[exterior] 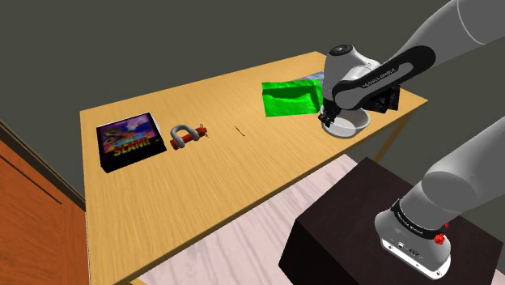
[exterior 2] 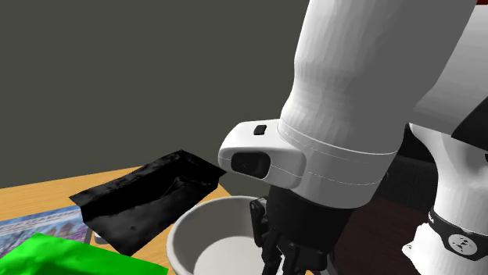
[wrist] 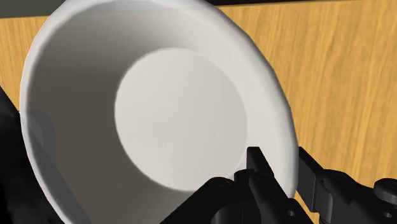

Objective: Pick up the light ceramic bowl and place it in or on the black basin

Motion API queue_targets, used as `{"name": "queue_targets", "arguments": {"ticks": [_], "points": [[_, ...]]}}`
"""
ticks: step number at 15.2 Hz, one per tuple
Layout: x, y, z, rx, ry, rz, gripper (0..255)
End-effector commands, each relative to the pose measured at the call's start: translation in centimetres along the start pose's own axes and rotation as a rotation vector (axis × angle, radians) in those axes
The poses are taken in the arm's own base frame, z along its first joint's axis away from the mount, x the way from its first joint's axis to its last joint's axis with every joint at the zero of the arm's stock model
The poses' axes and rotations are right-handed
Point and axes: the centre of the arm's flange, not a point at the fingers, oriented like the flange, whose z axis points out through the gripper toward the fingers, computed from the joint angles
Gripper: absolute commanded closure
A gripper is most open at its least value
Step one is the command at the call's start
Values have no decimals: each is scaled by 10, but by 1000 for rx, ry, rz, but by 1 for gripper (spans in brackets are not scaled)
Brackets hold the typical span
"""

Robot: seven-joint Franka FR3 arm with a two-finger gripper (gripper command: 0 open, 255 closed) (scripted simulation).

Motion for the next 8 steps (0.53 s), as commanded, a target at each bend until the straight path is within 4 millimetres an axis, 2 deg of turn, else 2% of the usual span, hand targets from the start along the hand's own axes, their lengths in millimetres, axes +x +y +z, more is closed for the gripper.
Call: {"name": "queue_targets", "arguments": {"ticks": [1, 8], "points": [[0, 0, 0, 0, -1, 0, 255], [0, 10, -35, 0, -1, 0, 255]]}}
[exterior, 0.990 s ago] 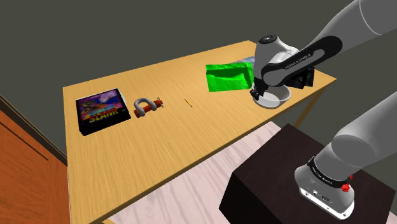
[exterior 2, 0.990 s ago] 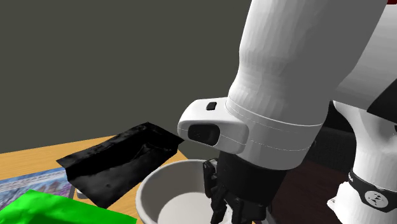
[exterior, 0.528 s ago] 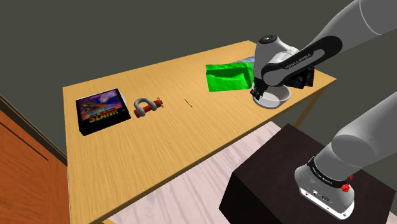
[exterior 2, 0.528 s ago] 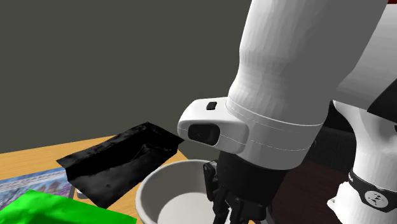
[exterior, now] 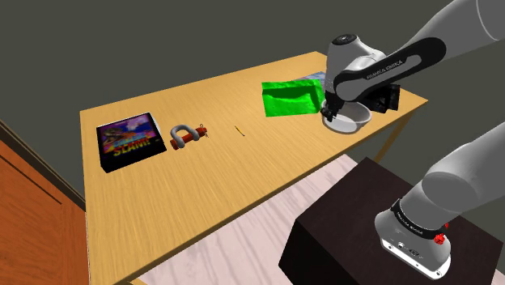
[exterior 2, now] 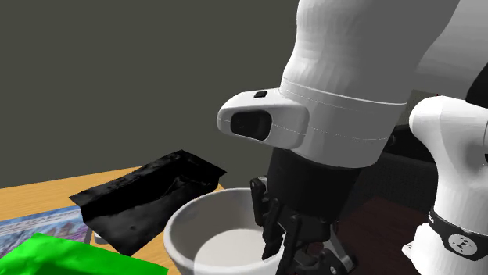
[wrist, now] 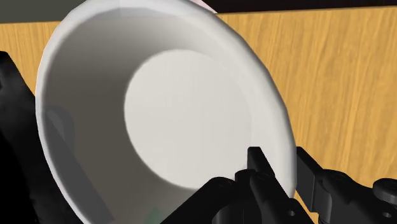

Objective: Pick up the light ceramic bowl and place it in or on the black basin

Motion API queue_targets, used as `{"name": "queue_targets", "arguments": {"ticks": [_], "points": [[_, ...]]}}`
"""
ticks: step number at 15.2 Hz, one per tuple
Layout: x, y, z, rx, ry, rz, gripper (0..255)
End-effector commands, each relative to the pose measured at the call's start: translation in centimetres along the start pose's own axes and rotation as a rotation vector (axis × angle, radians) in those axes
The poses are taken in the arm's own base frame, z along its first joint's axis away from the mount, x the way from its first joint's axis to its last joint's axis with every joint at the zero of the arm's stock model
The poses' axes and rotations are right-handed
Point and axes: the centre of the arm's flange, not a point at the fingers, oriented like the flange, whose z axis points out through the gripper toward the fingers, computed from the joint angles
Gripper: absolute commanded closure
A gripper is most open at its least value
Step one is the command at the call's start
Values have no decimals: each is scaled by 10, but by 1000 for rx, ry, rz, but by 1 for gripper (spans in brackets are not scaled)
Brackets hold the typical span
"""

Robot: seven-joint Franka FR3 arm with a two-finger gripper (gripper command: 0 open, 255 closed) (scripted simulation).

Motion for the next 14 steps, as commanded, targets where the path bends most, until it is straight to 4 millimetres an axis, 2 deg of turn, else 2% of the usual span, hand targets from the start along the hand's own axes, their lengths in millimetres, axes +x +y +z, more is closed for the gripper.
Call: {"name": "queue_targets", "arguments": {"ticks": [1, 14], "points": [[0, 3, -11, 0, 1, 0, 255], [0, 22, -77, 0, 1, 0, 255]]}}
